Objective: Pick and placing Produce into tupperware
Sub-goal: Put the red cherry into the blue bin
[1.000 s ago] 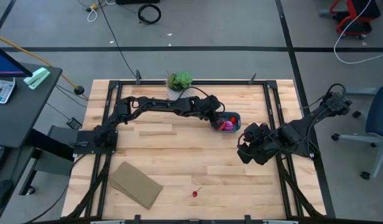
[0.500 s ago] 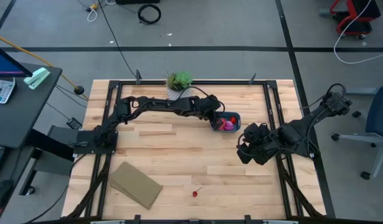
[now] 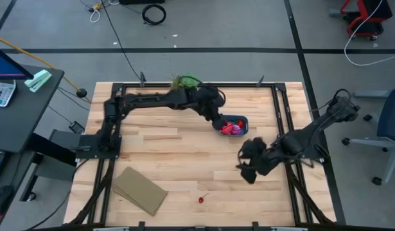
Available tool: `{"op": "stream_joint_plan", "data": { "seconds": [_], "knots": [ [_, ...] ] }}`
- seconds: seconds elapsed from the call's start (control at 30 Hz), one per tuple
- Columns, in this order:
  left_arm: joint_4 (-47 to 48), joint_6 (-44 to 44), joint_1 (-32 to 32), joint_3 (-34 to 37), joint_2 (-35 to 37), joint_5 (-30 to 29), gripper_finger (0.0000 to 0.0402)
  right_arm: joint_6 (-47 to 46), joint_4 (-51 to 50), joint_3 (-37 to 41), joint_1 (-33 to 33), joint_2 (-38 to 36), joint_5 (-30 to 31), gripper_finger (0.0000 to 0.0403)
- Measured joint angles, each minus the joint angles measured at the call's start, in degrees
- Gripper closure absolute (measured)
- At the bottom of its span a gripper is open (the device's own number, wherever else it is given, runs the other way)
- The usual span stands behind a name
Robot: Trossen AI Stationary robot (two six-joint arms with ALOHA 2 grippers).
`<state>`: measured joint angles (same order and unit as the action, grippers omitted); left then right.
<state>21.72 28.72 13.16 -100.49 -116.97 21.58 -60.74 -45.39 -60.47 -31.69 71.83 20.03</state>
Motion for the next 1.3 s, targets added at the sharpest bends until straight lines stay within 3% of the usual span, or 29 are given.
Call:
{"op": "stream_joint_plan", "data": {
  "seconds": [0.1, 0.23, 0.47, 0.7, 0.97, 1.3],
  "knots": [
    [3.19, -2.24, 1.09, 0.0, 4.32, 1.26, 0.0265, 5.18, 7.82, 0.0, 0.01, 4.52, -4.1, 0.0176],
    [9.72, -5.46, 3.19, 0.06, 10.31, 1.09, 0.0277, 11.6, 20.95, 0.0, 0.03, 12.2, -5.17, 0.0176],
    [12.17, -7.44, 7.39, 0.01, 20.28, 0.66, 0.0292, 18.44, 35.93, -0.02, 0.6, 24.74, -9.63, 0.0176],
    [15.21, -11.18, 9.85, 0.0, 27.66, 0.53, 0.0288, 19.58, 40.79, 0.0, -0.34, 33.18, -14.35, 0.0176],
    [20.58, -12.07, 9.76, 0.04, 30.18, 0.55, 0.0294, 16.75, 54.31, -0.01, -0.24, 41.38, -13.54, 0.0179],
    [27.0, -15.09, 9.44, 0.05, 30.23, 0.53, 0.0294, 13.26, 51.09, -0.02, 0.4, 41.9, -10.21, 0.0192]
  ]
}}
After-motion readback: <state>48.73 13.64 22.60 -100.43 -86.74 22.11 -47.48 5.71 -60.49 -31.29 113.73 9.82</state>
